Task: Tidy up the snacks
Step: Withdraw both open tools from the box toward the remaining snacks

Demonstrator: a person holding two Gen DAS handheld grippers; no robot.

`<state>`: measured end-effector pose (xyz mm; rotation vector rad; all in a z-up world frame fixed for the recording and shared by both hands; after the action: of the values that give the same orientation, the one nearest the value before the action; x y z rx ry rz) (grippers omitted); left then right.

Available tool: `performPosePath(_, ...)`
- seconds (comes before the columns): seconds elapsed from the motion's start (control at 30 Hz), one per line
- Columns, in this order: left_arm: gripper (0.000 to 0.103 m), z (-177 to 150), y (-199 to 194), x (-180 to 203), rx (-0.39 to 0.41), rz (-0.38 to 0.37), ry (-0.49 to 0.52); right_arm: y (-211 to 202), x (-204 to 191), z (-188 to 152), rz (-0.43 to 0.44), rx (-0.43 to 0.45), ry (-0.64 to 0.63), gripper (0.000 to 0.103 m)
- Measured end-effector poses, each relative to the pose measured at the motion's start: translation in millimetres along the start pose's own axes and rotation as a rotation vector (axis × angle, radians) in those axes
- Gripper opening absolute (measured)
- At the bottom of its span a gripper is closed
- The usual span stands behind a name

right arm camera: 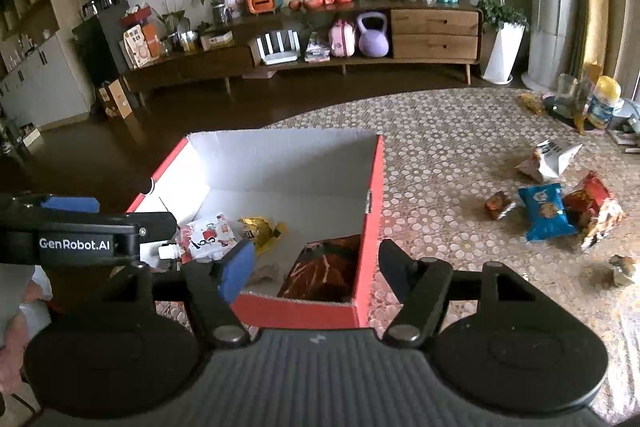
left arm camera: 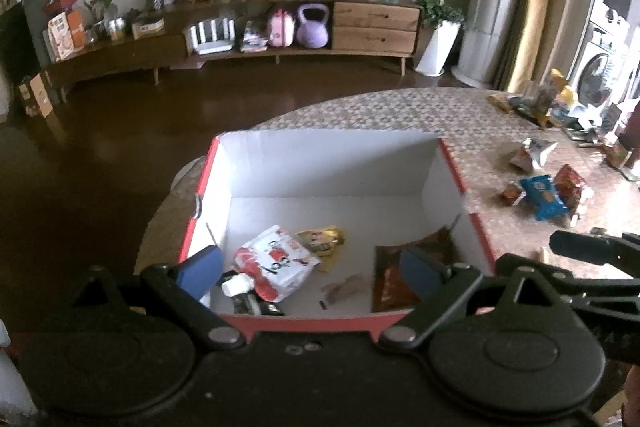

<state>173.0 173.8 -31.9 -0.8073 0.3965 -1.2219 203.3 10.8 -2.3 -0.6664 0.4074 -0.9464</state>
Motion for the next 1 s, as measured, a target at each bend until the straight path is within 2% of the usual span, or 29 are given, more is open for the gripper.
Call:
performPosePath(0.1, 0.096, -3.4, -10.4, 10.9, 0.010, -0.019, 0.016, -15.1, 3.2, -3.1, -0.012, 0.016, -0.006, 0.069)
performPosePath(0.27, 0.096, -9.6, -27.2, 31.2, 0.019, -0.057, 0.036, -39.7, 14.4, -9.8, -0.014, 0.040, 0.009, 0.075)
performPosePath(0.47, 0.101, -19.3, -42.6, 54.4, 0.032, -0.093, 0.068, -67.7, 29.4, -19.6, -0.015, 0.069, 0.024, 0.075)
performPosePath(0.67, 0.103, -28.2, -55.0, 82.1, 0.047, -0.132, 0.096, -92.9, 48.2, -33.6, -0.030, 0.094, 0.038, 0.081)
performPosePath(1.0, 0.103, -43.2, -54.9, 125.7, 0.030, -0.239, 0.091, -119.8, 107.0, -63.6, -0.103, 0.095, 0.090, 0.082)
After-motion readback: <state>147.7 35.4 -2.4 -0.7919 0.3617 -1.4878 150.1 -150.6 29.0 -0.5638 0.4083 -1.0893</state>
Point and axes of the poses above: each gripper's, at about its wrist camera, not at the fingertips, and y roughly the way its jaws point, x to its right, z to its top, the point moved 5 cm from there along y, roughly the way its jaws point, and after that the axes turned 12 degrees about -y, right-handed, at the moved point
